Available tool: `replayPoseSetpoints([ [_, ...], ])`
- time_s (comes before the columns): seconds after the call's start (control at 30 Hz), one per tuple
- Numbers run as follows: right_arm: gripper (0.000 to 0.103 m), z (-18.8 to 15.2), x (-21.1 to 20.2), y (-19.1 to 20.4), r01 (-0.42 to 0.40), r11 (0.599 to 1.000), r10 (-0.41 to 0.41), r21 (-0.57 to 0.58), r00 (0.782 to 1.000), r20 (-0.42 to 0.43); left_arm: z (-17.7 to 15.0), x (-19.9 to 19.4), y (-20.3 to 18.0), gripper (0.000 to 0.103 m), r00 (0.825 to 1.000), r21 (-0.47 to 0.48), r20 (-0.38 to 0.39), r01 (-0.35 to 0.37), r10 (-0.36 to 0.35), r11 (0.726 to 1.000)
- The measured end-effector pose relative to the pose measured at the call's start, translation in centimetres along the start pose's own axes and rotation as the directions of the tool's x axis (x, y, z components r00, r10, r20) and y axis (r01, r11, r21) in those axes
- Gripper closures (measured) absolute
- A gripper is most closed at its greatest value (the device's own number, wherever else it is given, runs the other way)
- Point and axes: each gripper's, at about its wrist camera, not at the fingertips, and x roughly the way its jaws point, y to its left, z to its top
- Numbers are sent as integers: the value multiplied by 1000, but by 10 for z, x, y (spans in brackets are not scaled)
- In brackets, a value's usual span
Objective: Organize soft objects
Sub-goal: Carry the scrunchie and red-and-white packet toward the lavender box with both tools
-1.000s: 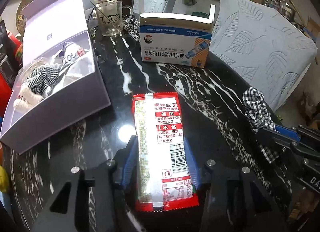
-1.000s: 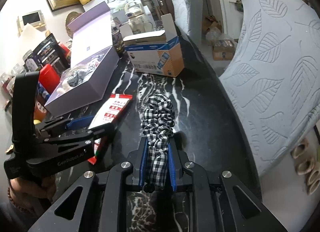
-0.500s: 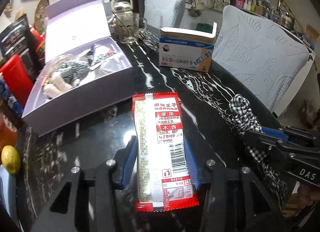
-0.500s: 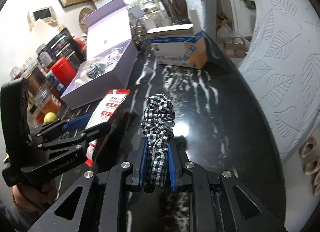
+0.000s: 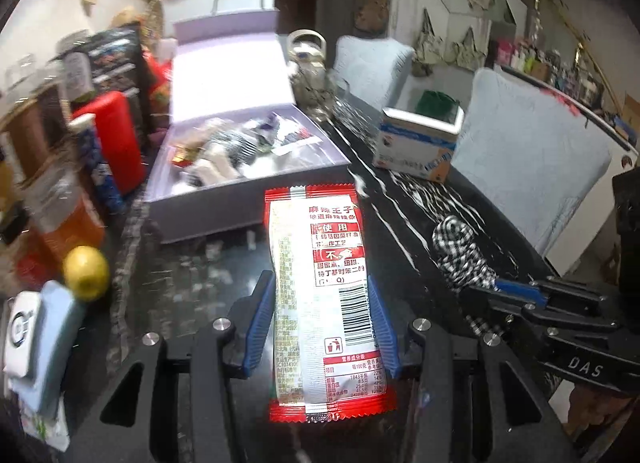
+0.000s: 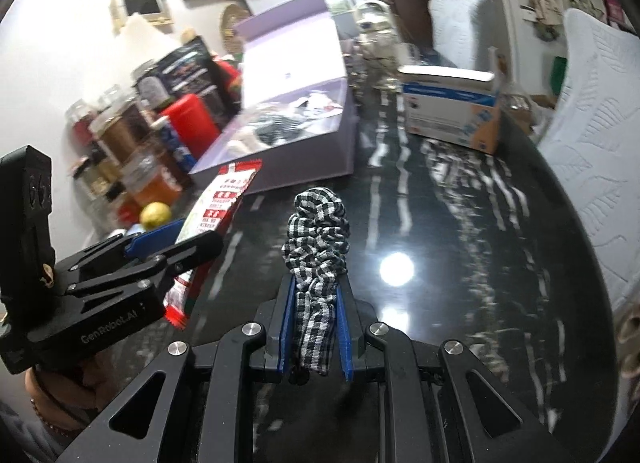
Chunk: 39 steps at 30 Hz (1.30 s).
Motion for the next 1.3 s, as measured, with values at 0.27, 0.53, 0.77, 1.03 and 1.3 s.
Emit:
replayPoseSetpoints([
  [0.27, 84, 5, -2, 41, -80, 994, 81, -80, 997, 5, 3, -39, 28, 57, 995, -75, 83, -47, 53, 996],
  [0.53, 84, 30, -12, 73, -115, 977, 125, -179, 991, 44, 22, -66, 51, 57, 979, -109, 184, -70, 89, 992],
  [0.77, 84, 66, -17, 85, -93, 966, 118, -241, 989, 89, 51, -70, 69, 57, 962, -112, 252, -77, 104, 991],
  [1.03, 84, 109, -21, 93, -74, 957, 119, -279, 982, 148, 92, -67, 82, 57, 946, -100, 311, -66, 94, 993],
  [1.3, 84, 148, -18, 102, -59, 945, 134, -323, 968, 213, 124, -58, 84, 57, 933, -73, 354, -45, 68, 996],
])
